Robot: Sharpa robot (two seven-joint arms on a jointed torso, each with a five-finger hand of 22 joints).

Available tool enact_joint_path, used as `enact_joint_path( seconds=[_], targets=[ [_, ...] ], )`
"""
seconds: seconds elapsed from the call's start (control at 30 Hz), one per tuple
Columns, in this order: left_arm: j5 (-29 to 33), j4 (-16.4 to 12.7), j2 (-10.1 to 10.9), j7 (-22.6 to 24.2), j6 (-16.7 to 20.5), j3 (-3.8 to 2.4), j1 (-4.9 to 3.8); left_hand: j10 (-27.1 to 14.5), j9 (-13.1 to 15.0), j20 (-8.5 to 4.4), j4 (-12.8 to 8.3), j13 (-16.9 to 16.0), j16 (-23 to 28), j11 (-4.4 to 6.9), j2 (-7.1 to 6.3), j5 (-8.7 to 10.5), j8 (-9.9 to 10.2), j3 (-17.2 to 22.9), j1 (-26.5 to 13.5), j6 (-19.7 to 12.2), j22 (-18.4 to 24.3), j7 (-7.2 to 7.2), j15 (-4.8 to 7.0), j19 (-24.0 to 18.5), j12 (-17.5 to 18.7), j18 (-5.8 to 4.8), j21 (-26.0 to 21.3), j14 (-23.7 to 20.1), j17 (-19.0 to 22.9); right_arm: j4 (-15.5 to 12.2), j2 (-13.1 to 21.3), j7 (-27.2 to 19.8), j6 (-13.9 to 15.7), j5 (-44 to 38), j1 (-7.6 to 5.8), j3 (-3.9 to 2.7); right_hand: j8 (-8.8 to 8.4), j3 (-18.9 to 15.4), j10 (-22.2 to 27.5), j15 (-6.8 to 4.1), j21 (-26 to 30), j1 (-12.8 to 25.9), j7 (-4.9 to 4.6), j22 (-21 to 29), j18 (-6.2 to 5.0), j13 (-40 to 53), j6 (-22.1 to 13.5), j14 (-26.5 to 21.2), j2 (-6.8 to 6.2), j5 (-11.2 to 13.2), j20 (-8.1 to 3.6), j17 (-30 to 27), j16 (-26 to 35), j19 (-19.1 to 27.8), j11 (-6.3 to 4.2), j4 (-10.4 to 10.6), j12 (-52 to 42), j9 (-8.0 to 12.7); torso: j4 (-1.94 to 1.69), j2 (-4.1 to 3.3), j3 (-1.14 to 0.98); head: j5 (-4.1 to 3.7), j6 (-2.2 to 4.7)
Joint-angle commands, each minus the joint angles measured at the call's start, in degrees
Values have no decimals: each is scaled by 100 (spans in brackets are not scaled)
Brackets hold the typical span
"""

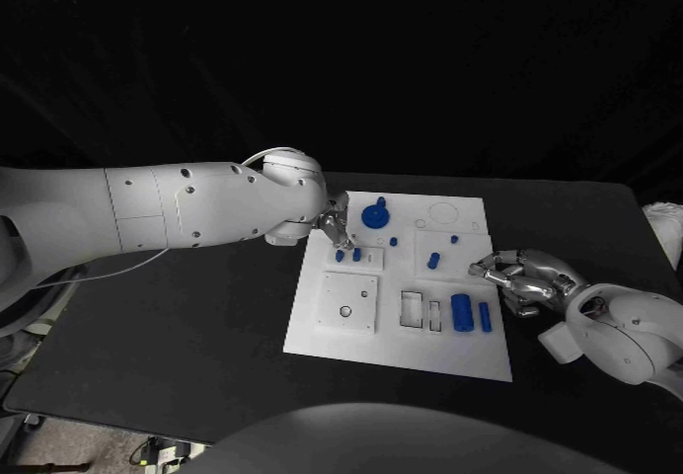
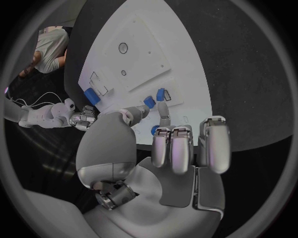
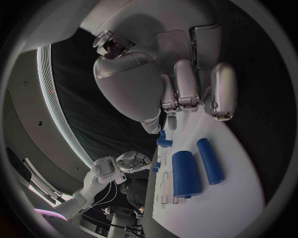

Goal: Assemble the parts on the task board

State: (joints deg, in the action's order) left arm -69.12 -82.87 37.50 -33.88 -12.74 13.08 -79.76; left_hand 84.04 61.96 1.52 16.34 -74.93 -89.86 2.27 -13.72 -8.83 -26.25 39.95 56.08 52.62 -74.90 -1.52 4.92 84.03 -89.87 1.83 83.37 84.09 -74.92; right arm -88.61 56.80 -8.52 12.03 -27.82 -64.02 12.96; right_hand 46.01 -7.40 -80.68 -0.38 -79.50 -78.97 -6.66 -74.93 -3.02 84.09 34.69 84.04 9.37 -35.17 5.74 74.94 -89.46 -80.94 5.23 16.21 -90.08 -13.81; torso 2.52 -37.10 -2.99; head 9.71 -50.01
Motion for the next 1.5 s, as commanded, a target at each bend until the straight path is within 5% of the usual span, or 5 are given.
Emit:
enact_joint_path(
  seconds=[0.03, 0.5, 0.9, 1.5],
  targets=[
    [3, 14, -25, 19, -59, -3, 21, 596, -3, 27, -5, -1507, -14, -13, -13, -20, 31, 50, 53, -20, -1325, -33, -22, 306, -13, -41, 25, 591, -1508, -12, 4, -90, -42, -38, 8, 1, -16, 21, -900, -29, 30, -10, -14, -1072, -24, 560, -4, 488, -15, -26, 3, 1293, 27, 20, -260, 28, 23, 1, 4, 3, -2, 8, 1],
    [-26, 72, -43, -45, 60, -3, 87, 596, 8, 26, -30, -1507, -14, -11, -41, -20, 47, 121, 130, -23, -1319, -33, -20, 295, -13, -36, 9, 591, -1508, -26, 30, -151, -16, -17, 19, 1, -15, 20, -905, -25, 26, 43, -20, -1074, -22, 565, 0, 490, -17, -11, 4, 1297, 25, 13, -255, 50, 21, 1, 5, 2, -4, -3, 1],
    [-30, 67, -41, -91, 121, -2, 113, 596, 12, 25, -35, -1507, -14, -11, -43, -20, 48, 139, 150, -21, -1310, -33, -20, 281, -13, -30, -20, 591, -1508, -54, 92, -441, 161, 69, 20, 1, -14, -36, -932, -27, -135, 474, -3, -1143, 26, 591, 98, 565, 13, 76, 8, 1442, -30, -138, -263, 60, 8, 9, 7, 4, 2, 10, 1],
    [-30, 36, -16, -177, 97, -2, 114, 596, 32, 24, 5, -1507, -14, -14, -83, 70, 51, 118, 127, -12, -1299, -49, -19, 262, -13, -21, -55, 591, -1508, -188, 259, -769, 421, 162, -42, -2, -240, -1, -932, -58, -369, 622, 16, -1232, 92, 591, 230, 596, -19, 66, -24, 1506, -54, -341, -289, 57, 8, 133, 4, 1, -4, 31, 1]
  ],
)
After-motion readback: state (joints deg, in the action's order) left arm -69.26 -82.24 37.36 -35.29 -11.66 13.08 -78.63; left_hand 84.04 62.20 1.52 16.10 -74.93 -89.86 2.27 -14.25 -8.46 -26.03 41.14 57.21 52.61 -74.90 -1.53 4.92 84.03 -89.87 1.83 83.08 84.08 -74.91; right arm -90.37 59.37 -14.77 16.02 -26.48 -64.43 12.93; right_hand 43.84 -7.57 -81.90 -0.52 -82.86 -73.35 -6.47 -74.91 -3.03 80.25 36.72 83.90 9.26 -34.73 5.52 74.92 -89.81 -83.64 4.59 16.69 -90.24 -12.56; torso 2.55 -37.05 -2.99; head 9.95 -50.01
